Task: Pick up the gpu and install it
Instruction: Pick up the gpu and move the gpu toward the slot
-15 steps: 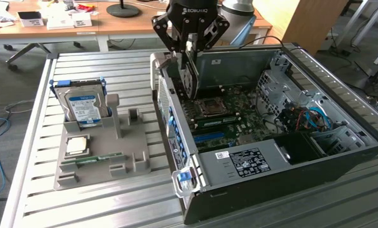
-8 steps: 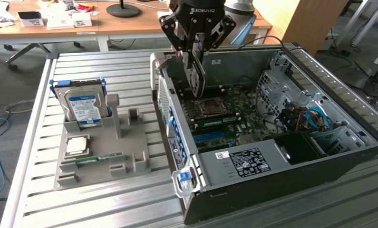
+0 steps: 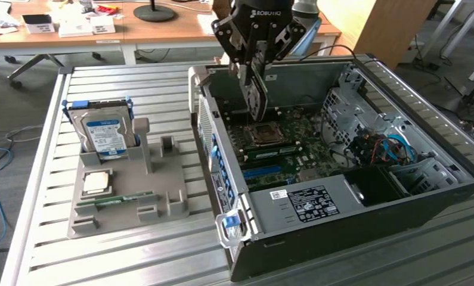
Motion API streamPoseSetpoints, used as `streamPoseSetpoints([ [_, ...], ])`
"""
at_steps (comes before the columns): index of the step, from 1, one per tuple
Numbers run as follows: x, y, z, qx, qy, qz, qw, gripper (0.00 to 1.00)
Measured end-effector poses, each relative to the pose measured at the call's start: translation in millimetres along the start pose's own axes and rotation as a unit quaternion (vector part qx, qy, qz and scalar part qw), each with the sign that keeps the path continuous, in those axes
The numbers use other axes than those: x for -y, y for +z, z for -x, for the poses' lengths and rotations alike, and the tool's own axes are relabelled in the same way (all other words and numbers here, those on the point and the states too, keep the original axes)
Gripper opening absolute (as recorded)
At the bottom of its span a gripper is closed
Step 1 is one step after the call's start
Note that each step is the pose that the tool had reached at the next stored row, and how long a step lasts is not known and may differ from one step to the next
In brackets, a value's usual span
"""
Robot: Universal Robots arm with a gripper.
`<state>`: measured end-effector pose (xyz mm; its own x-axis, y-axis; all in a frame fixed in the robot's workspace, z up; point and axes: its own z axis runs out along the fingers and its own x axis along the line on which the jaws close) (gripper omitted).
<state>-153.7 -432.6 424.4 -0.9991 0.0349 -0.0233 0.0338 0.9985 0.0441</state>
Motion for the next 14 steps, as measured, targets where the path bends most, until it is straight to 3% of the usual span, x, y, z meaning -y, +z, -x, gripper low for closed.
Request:
streamPoseSetpoints([
  [14, -1.7, 0.9, 33.0, 0.0, 0.0, 0.0, 1.0, 0.27],
])
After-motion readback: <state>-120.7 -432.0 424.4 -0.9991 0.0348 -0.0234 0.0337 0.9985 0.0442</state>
